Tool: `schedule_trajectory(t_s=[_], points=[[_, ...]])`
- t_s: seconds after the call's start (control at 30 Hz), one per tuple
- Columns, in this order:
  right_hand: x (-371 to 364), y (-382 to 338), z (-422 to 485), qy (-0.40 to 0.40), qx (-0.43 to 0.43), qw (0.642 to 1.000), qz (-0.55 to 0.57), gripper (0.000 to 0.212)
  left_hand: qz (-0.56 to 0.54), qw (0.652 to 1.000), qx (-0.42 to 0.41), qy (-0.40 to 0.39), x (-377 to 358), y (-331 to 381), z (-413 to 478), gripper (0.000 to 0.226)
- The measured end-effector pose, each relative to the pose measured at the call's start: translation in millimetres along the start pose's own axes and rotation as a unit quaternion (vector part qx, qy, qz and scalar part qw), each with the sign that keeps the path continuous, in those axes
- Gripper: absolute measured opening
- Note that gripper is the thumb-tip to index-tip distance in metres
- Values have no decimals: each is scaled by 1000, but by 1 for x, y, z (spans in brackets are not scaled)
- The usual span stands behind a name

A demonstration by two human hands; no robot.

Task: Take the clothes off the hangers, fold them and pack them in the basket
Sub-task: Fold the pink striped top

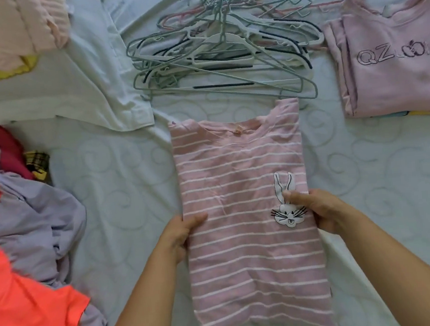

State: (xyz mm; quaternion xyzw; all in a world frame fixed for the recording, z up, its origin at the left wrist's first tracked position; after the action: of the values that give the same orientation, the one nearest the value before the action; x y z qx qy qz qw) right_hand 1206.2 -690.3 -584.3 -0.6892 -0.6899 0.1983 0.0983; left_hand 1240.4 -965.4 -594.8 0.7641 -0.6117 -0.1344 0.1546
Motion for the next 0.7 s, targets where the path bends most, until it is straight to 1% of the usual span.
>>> schedule_trajectory(t_s=[0.07,0.13,0.27,0.33,0.4,0.47,0.5,0.53,0.63,0.7], points=[[0,1,2,-29,-21,999,-32,34,-27,999,14,-39,-2,2,-1,15],[1,1,5,-31,-6,999,-23,32,-53,996,6,-73,-4,7,0,15],[-4,2,6,-44,22,999,20,34,-105,987,5,-123,2,6,6,30],[-10,5,4,-64,14,997,38,44,-110,985,11,-136,4,5,5,36],[-15,1,-1,-91,14,994,55,59,-117,982,1,-147,7,10,1,42],[-19,-14,-10,-131,31,987,84,68,-140,974,-25,-177,9,28,-6,59],[-20,-25,-15,-151,44,983,96,68,-145,970,-44,-190,10,40,-10,68],[-21,-39,-21,-170,61,978,101,68,-141,967,-67,-199,11,55,-15,71],[-24,-85,-39,-213,124,965,87,68,-96,957,-163,-219,9,109,-41,67],[-26,-109,-54,-230,169,955,78,63,-60,946,-220,-230,7,140,-63,65]])
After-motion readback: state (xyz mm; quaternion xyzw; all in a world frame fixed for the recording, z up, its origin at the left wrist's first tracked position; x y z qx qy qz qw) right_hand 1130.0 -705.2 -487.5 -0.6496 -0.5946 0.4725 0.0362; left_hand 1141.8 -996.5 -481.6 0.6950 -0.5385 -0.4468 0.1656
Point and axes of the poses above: each hand's wrist, its own z-axis towards the middle knuckle, its own x-axis out of the back of the hand, y = z × x, the point moved 3 cm from there along z, towards the middle knuckle, and after that the axes turned 1 degree about -z, right-handed, at the moved point
